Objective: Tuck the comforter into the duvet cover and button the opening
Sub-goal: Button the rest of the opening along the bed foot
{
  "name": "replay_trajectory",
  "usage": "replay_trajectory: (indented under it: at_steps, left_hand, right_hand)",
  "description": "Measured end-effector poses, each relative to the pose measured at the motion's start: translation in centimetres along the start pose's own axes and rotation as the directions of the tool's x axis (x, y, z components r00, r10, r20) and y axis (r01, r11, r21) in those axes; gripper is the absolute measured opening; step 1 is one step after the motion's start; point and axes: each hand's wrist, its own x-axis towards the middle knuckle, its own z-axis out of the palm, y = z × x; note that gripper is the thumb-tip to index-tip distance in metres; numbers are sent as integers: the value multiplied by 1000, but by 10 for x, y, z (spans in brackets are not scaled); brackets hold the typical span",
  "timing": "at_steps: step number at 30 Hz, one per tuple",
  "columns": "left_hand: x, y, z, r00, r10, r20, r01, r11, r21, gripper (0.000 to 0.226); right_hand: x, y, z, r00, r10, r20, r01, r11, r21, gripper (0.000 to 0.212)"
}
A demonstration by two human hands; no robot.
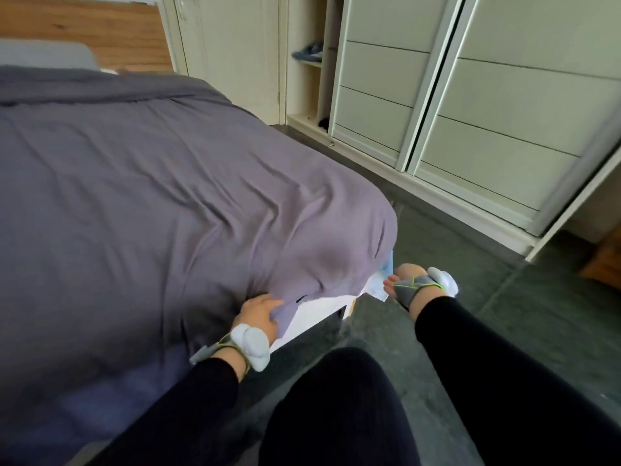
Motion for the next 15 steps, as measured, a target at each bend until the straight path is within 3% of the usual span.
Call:
replay_trajectory:
  at_steps: [5,9,12,15]
  left_hand:
    - [-7,4,-10,979,-198,-52,163,907,-387,48]
    - [-17,4,-39,943,-302,-142,207,863,-462,39]
    - [-32,-15,-88,892,-385,-239,232,841,-489,34]
    - [-34,-42,-115,872,-422,-249,233,804,-547,33]
  right_hand:
    - [-10,-13,27,989,10,145,-32,989,146,44]
    - [-39,-27,69,954,34,297,-87,983,165,30]
    - [-86,-46,119,904,25,427,-120,973,199,38]
    - [-118,-56,159,891,2,454,-107,973,205,41]
